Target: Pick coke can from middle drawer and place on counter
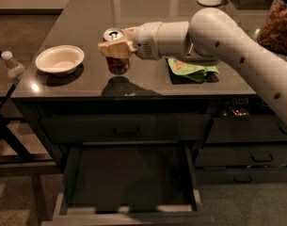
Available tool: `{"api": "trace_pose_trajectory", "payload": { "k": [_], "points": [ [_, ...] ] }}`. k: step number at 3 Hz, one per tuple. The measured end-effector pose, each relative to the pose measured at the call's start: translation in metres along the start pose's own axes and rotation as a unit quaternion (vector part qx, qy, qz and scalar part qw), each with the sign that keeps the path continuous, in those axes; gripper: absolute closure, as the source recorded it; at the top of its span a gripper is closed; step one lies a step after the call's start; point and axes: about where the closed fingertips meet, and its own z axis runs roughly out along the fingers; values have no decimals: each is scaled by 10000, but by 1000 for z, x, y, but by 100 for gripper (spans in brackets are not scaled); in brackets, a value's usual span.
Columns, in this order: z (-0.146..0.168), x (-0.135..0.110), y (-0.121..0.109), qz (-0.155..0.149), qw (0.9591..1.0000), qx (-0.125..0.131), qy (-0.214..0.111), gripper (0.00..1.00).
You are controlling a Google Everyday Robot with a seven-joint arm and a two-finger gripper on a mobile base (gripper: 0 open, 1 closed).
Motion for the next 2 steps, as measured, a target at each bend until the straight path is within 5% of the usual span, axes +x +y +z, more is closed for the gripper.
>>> {"api": "trace_pose_trajectory", "payload": {
  "k": [2],
  "points": [
    [3, 6, -14, 201, 9997, -136, -86, 100]
  ]
}}
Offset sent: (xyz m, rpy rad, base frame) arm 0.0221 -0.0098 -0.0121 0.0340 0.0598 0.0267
